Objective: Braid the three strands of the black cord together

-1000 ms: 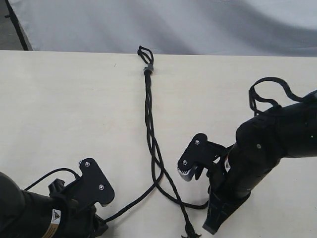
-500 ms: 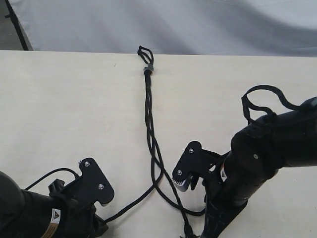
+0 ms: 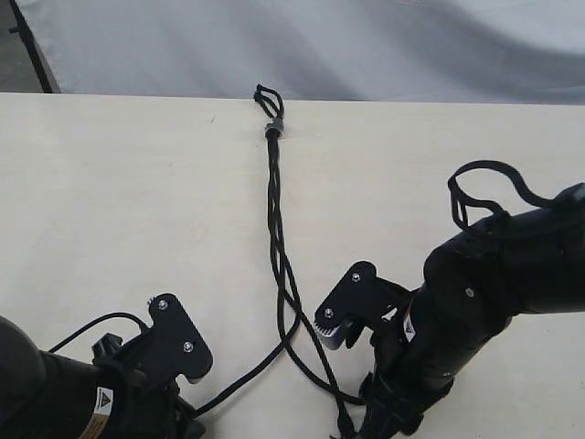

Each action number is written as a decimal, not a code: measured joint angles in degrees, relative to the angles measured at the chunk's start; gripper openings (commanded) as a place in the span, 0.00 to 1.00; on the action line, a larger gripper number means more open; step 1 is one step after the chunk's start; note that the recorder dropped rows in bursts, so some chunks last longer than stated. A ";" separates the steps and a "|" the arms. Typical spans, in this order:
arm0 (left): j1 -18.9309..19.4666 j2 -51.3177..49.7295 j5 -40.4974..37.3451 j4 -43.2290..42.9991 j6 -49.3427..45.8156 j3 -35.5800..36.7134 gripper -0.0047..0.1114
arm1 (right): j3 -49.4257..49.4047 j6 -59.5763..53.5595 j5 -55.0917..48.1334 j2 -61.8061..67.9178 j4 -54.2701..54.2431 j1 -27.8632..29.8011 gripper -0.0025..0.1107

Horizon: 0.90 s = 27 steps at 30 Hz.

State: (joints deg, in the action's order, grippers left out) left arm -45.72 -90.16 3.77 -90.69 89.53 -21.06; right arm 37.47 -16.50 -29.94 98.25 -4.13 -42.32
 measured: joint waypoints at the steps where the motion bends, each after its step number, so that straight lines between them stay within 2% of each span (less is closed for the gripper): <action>1: 0.00 0.00 0.35 0.00 0.00 0.00 0.42 | -0.11 0.00 -0.09 -0.23 -0.29 -0.28 0.67; 8: 0.00 0.50 1.82 -0.13 0.00 0.00 0.62 | -0.85 0.11 -3.52 -4.19 0.26 -0.28 0.69; 14: 0.00 4.66 1.29 -0.13 0.00 0.90 0.73 | -0.94 1.08 -4.53 -18.01 1.83 -0.28 0.69; 23: 0.00 23.06 -0.90 -0.13 0.15 1.12 0.70 | -0.94 3.34 1.07 -38.42 2.41 -0.28 0.69; 25: 0.00 27.69 -2.55 -0.13 0.15 1.12 0.62 | -0.94 3.44 1.19 -41.81 2.41 -0.28 0.69; 27: 0.00 32.91 -4.59 -0.13 0.15 1.12 0.47 | -0.94 3.44 1.30 -44.27 2.41 -0.28 0.69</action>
State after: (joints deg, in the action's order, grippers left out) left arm -45.72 -57.25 -0.83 -90.82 89.67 -19.94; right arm 36.53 -13.06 -28.64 53.98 -1.72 -42.60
